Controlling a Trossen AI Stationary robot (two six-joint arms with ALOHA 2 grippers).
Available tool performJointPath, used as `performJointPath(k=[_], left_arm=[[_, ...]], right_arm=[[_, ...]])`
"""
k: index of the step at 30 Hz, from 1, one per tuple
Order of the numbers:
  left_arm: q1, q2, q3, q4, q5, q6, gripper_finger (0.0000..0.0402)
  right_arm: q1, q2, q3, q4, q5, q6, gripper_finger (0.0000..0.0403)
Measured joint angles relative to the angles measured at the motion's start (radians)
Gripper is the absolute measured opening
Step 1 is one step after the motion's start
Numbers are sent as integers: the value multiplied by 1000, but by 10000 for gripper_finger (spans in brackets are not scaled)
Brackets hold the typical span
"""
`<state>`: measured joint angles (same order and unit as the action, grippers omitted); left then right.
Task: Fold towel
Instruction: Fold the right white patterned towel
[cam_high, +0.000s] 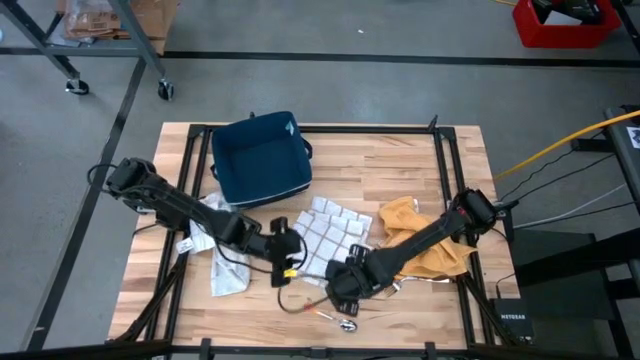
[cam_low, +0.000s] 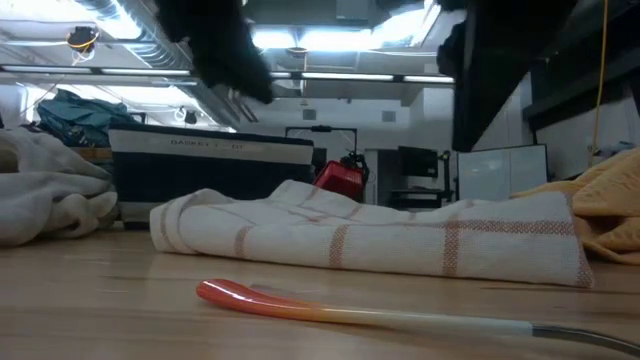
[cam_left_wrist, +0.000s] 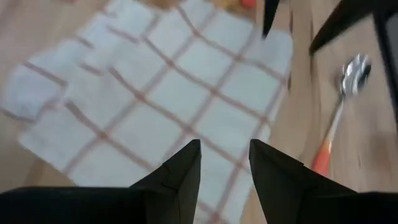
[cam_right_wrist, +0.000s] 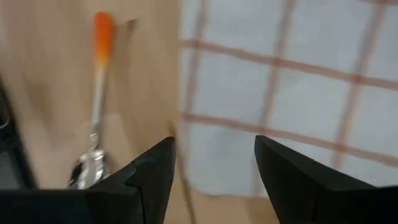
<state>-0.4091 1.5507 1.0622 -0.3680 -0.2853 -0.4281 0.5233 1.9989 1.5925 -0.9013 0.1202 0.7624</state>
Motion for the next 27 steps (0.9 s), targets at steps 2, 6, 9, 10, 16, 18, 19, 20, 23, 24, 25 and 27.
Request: performJointPath(k=[2,6,9,10,16,18,19,20,23,24,25,27], left_arm=[[-22,11,0,-56,16,68,128],[-59,29,-2,-123,25,222,138],[-73,44,-10,-147,24,283,155],[-78,47,-10,-156,24,300,162],[-82,63,-10,-177,17,407,198],[-82,73,-10,-174,17,441,205],[-82,81,-10,-174,17,462,207],[-82,94,-10,-174,17,473,208],[-82,134,-10,-167,17,510,210],[-81,149,-10,-162,15,512,210],[-81,162,-10,-157,13,512,210],[-80,194,-10,-159,13,512,210]], right_arm=[[24,14,0,25,22,0,224],[61,46,0,88,69,-1,224],[69,84,0,132,49,33,224],[71,95,0,146,37,51,224],[73,117,0,111,17,155,224],[72,117,0,94,37,173,224],[72,117,0,81,51,177,224],[72,117,0,67,60,179,224],[72,120,0,66,64,180,224],[72,122,0,66,64,180,224],[72,127,0,64,64,180,224],[71,139,0,71,67,180,224]])
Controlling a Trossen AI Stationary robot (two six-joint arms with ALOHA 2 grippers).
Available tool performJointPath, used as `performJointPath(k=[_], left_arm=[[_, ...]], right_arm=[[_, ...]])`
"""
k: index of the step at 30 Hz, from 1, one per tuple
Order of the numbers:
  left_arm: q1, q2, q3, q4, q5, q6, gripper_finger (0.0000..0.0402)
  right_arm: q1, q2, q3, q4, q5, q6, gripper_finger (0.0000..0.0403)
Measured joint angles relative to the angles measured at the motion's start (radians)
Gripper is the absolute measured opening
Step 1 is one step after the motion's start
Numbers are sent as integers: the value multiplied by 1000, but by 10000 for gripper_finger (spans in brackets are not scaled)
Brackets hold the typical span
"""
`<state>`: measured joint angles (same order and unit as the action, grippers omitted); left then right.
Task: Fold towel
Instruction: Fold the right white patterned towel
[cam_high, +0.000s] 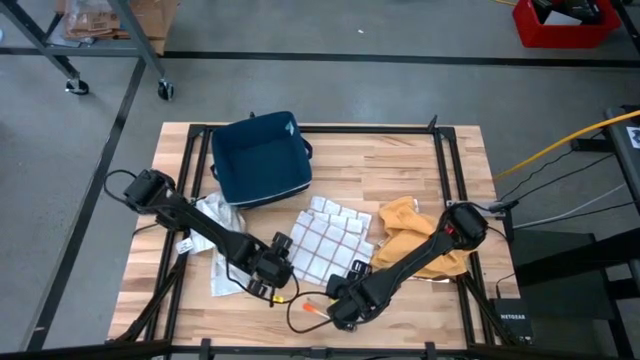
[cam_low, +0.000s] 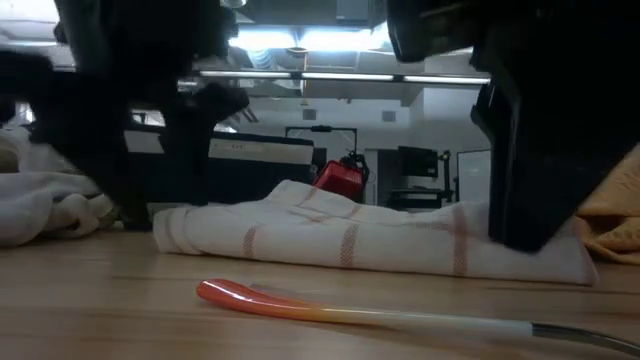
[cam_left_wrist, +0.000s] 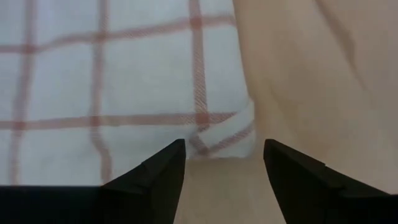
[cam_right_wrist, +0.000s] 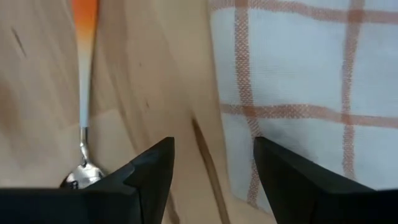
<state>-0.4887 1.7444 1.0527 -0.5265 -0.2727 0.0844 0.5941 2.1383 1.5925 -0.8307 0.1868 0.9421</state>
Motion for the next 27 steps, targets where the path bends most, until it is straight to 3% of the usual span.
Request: performJointPath(k=[7,12,20,25,27], left_arm=[[0,74,2,18,-26,-8,210],[-1,79,1,31,-41,-21,198],[-5,78,0,38,-52,-87,99],[-39,80,14,-26,-68,-174,17],[-66,75,19,-86,-67,-213,10]], right_arm=[[-8,52,3,29,-5,6,214],[-13,59,4,38,21,55,157],[-13,61,2,123,35,73,17],[-10,70,41,162,2,118,23],[-4,72,73,155,-5,130,20]])
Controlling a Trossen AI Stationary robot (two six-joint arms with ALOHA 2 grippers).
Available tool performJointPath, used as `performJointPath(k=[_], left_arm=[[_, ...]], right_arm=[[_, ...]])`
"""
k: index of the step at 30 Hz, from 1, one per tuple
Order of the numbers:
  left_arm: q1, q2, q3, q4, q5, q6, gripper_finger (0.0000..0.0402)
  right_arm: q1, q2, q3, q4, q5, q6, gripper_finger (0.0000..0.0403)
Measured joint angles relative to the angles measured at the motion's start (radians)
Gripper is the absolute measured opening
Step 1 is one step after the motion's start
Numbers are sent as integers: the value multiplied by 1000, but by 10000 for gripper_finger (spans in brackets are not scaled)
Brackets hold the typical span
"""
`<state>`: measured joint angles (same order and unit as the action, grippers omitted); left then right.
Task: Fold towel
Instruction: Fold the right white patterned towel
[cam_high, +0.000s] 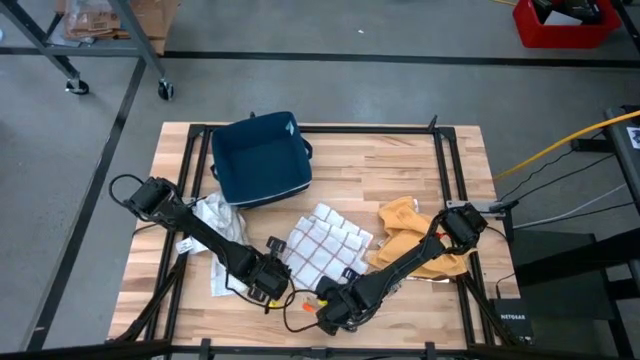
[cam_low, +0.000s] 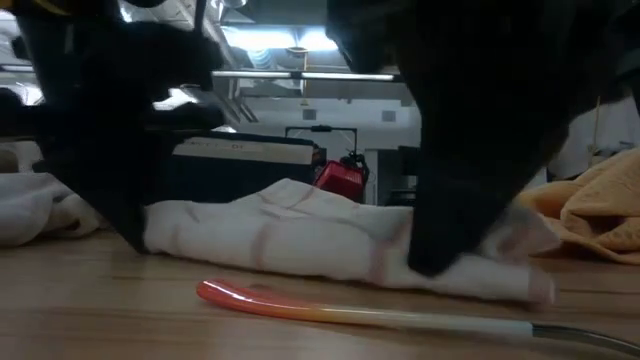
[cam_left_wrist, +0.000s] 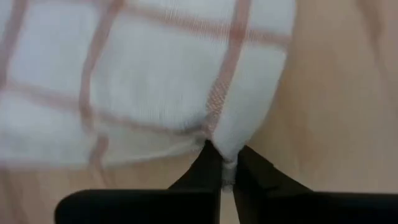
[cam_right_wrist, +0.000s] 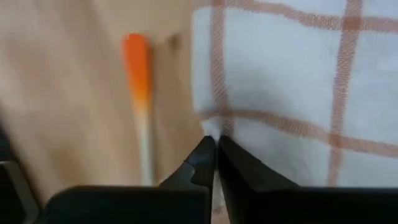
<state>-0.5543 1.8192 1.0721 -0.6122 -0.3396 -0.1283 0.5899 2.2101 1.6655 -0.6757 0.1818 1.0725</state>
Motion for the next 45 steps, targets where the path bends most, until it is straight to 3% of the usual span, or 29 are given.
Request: performJointPath(k=[8,15,22,32,38,45], left_arm=[[-144,-97,44,-192,137,-159,6],[-205,-208,115,-222,150,-216,10],[-136,-257,151,-216,1,-165,8],[51,-256,151,-212,-7,-100,7],[135,-255,151,-207,97,-107,11],[103,-255,151,-225,294,-107,5]], right_arm=[[41,-2,169,4,17,24,12],[66,-5,268,-35,35,31,6],[66,-6,333,-246,89,135,3],[64,-6,414,-578,149,383,7],[54,-6,416,-617,67,515,7],[76,-6,416,-359,30,390,7]])
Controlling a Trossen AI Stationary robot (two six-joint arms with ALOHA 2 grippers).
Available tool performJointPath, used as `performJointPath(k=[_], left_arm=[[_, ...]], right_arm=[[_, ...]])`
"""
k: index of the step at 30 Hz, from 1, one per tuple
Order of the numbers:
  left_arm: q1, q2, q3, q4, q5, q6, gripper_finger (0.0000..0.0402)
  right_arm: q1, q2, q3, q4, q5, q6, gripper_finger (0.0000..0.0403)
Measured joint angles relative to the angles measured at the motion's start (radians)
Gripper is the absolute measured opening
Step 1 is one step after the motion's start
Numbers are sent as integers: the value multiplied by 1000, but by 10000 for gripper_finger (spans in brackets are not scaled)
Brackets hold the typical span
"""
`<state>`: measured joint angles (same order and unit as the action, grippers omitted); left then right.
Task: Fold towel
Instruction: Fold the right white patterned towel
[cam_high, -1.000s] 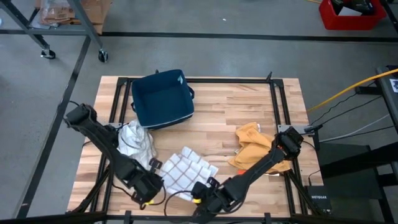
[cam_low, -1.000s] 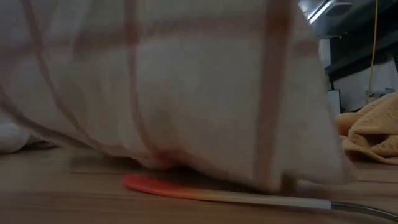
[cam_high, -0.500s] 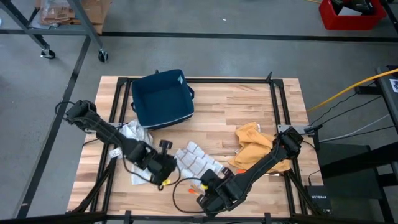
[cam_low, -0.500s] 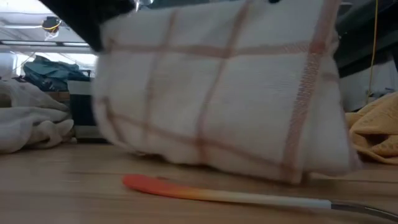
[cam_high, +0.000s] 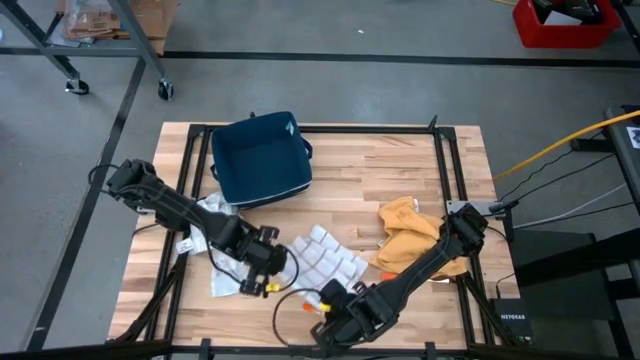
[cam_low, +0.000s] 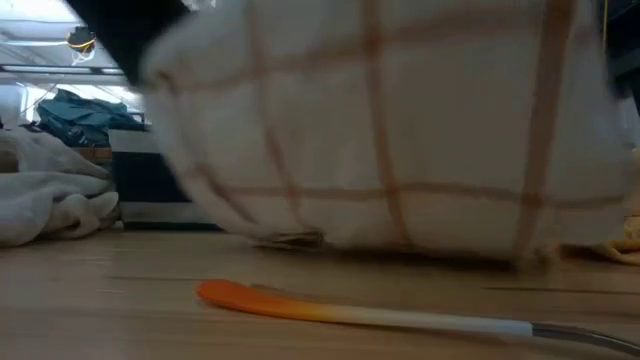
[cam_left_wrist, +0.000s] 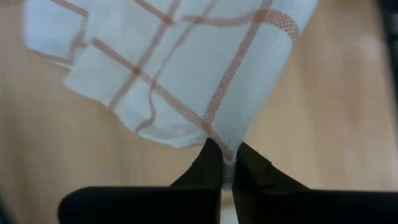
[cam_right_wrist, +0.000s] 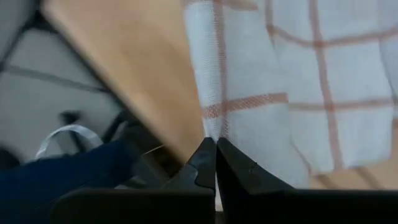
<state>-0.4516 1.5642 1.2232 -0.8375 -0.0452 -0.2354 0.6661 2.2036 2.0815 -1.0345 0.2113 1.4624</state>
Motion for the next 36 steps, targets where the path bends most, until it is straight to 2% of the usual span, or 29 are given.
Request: performJointPath(k=[5,9,17,26,36], left_arm=[[-68,0,0,-17,131,-47,3],[-116,0,0,-5,157,-71,4],[-82,0,0,113,129,-19,6],[3,0,0,126,136,-71,5],[86,27,0,157,19,42,6]], right_arm=[[19,0,0,88,-29,-4,7],[32,0,0,89,-41,29,7],[36,-1,0,-22,-28,94,7],[41,-1,-1,-135,-27,182,7],[40,0,-2,-270,9,183,7]])
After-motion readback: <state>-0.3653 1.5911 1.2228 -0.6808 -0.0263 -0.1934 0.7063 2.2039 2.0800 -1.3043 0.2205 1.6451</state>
